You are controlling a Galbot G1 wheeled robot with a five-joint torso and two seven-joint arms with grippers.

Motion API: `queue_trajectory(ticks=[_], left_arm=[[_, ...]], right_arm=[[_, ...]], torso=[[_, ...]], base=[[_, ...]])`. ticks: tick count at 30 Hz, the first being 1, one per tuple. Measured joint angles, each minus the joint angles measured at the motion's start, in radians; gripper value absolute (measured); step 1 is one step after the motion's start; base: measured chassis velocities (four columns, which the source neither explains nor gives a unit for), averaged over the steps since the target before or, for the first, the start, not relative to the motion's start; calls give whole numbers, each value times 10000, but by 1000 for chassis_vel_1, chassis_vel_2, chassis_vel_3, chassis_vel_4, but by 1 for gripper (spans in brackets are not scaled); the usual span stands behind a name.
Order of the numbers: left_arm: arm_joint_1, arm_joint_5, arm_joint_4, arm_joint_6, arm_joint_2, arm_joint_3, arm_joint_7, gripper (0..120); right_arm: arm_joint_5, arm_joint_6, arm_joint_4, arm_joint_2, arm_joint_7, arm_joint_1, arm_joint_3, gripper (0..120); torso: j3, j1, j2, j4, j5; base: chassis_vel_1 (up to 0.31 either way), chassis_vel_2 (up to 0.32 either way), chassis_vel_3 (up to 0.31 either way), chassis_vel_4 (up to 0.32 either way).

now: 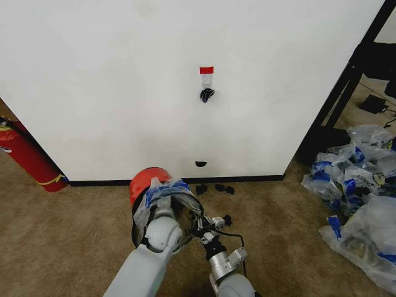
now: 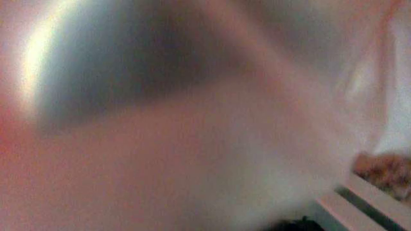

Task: Pick up the garbage bag from the wall and place it over the trash bin.

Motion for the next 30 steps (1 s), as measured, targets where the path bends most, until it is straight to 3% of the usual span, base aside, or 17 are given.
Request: queue_trajectory(ticks=[7, 12, 18, 23, 25, 30], left_arm=[[384, 166, -221, -47, -427, 438, 313, 0], [379, 90, -653, -271, -377, 573, 681, 0], [990, 151, -1919, -321, 142, 658, 982, 0], [2409, 568, -3416, -310, 516, 688, 1885, 0], [2631, 590, -3644, -302, 544, 729, 2062, 0], [3683, 1109, -4632, -736, 792, 902, 3487, 0]], right_arm=[[265, 169, -18, 186, -48, 32, -6, 0], [493, 278, -109, 337, -283, 80, 56, 0], [767, 290, -186, 384, -17, 162, 394, 0], [1455, 211, -140, 456, 581, 294, 730, 0], [1552, 193, -122, 484, 665, 316, 757, 0], [1718, 157, -191, 734, 810, 449, 918, 0]], torso=[[0, 0, 0, -3, 1], [0, 0, 0, -2, 1], [0, 0, 0, -3, 1], [-1, 0, 0, -1, 0], [-1, 0, 0, 1, 0], [-1, 0, 0, -1, -1]], base=[[0, 0, 0, 0], [0, 0, 0, 0], [0, 0, 0, 0], [0, 0, 0, 0], [0, 0, 0, 0], [0, 0, 0, 0]])
